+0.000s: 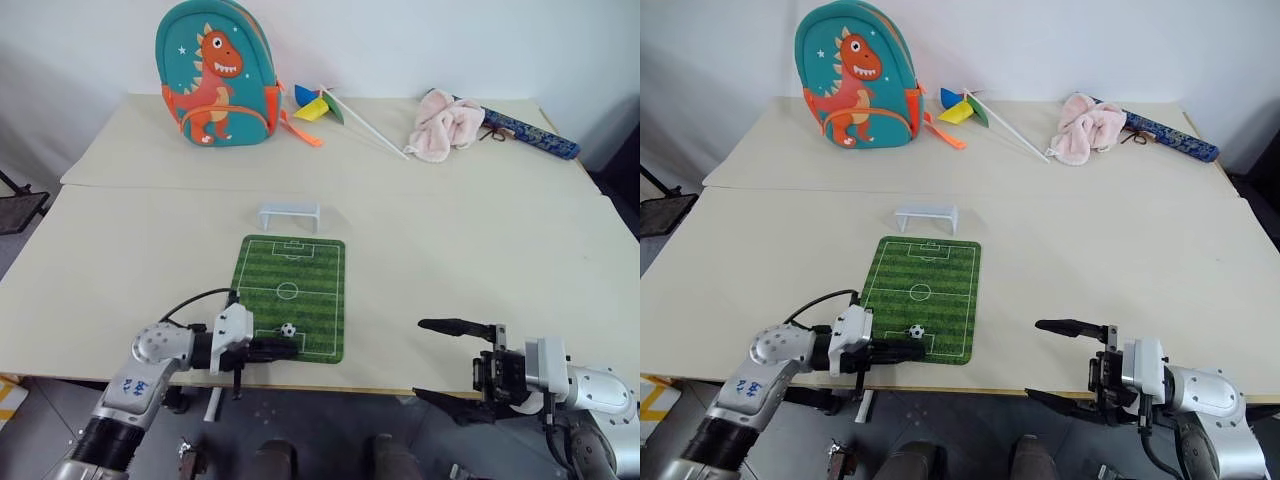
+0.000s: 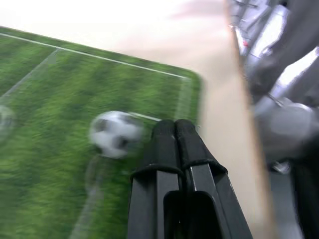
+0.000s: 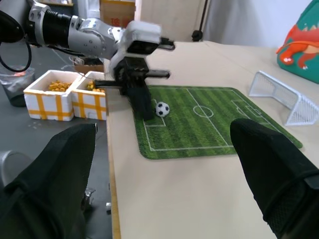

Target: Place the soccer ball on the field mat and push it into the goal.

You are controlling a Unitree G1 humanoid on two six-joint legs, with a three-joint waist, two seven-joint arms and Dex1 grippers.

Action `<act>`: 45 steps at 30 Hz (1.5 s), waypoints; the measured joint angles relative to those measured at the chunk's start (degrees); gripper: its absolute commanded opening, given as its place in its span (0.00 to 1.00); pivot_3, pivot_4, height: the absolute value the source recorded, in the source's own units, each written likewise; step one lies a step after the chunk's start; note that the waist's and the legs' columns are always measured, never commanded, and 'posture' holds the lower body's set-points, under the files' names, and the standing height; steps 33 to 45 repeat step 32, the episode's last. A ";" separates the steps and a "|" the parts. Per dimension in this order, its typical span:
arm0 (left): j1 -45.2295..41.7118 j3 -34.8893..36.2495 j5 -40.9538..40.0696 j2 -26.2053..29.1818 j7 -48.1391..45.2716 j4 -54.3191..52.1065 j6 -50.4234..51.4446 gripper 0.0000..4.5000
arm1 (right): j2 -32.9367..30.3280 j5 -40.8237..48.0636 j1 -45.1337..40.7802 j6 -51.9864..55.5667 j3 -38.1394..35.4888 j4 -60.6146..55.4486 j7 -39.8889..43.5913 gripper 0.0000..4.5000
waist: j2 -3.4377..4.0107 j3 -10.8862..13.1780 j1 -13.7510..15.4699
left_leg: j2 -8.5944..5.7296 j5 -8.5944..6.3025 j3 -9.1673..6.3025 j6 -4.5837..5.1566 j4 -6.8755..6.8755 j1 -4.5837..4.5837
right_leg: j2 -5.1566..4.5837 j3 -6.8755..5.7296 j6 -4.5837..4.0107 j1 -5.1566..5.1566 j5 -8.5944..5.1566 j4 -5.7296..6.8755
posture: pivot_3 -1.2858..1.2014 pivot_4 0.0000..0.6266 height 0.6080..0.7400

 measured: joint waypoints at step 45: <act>16.26 31.22 -12.53 15.07 -1.44 2.59 -0.85 0.01 | 4.90 -7.04 -7.06 -3.66 0.19 6.91 -14.53 1.00 | 0.05 -0.07 -1.48 | 0.07 0.07 -0.06 -0.07 -0.23 0.04 | 0.00 0.06 -0.10 -0.08 -0.01 0.01 | 0.52 0.24 1.00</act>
